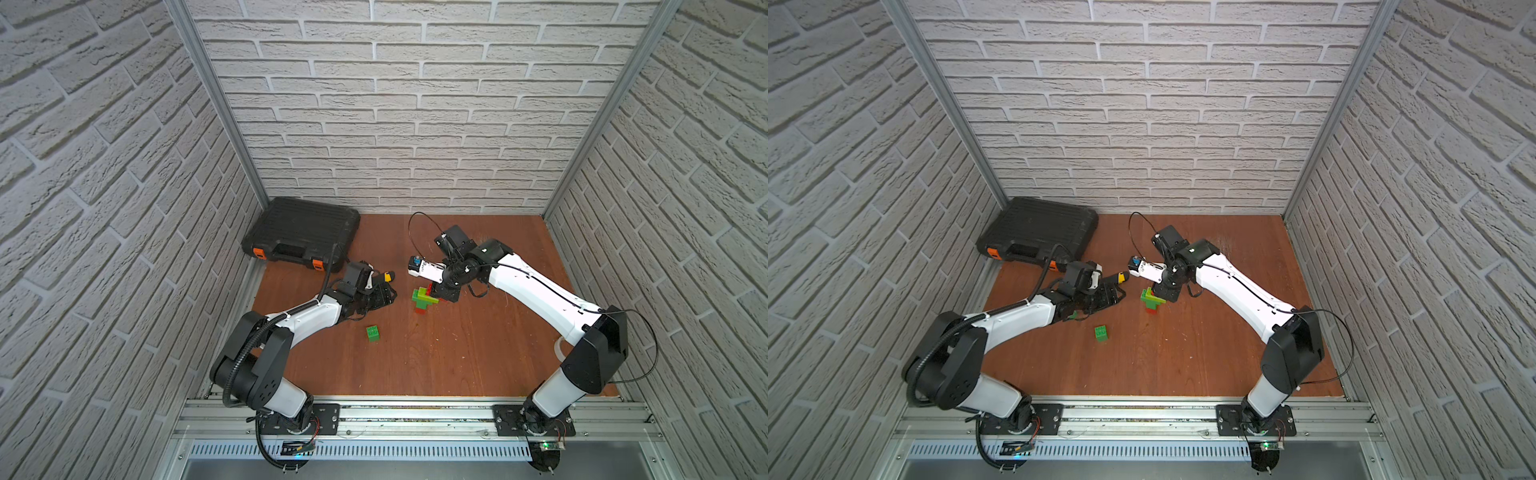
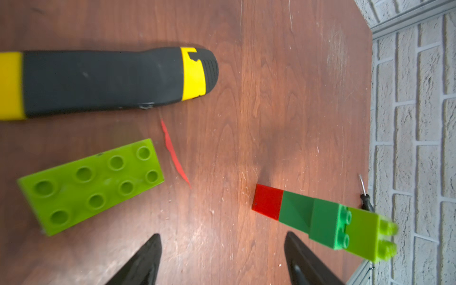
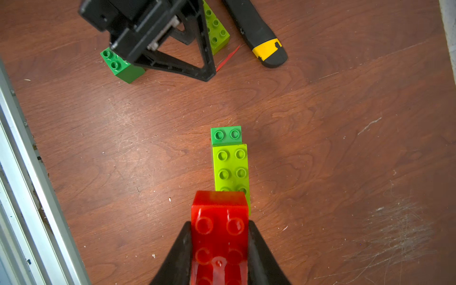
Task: Assemble a spoon with lego
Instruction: Assemble the lego brick with the lego brick.
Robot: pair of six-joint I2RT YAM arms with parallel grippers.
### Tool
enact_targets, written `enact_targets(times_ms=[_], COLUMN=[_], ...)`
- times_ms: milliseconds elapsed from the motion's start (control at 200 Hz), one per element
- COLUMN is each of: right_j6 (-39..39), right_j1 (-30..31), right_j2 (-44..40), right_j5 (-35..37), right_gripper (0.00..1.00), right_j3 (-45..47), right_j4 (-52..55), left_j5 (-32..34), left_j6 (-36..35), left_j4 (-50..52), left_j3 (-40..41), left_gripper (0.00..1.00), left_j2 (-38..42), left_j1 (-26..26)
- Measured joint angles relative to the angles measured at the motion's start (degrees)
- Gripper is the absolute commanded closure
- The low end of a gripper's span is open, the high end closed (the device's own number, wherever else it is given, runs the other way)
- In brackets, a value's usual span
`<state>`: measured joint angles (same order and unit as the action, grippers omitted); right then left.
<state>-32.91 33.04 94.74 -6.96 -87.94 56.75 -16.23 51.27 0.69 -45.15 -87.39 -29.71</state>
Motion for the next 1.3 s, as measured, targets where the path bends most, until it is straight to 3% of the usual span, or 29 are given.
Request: enact_targets(times_ms=[425, 1300], right_j6=[-1.9, -1.8], right_j1=[-0.6, -0.9], right_j2=[6.3, 8.5], right_j5=[-1.2, -1.1], right_gripper=[0.81, 0.82], right_j3=[-4.0, -4.3], right_j4=[1.6, 1.2], left_j5=[-1.5, -2.3], left_j6=[1.4, 2.6], left_j4=[-3.7, -5.4], left_j3=[-3.6, -3.6], left_gripper=[0.23, 0.23], left_j2=[-5.0, -6.9], left_j1=[-1.9, -2.8])
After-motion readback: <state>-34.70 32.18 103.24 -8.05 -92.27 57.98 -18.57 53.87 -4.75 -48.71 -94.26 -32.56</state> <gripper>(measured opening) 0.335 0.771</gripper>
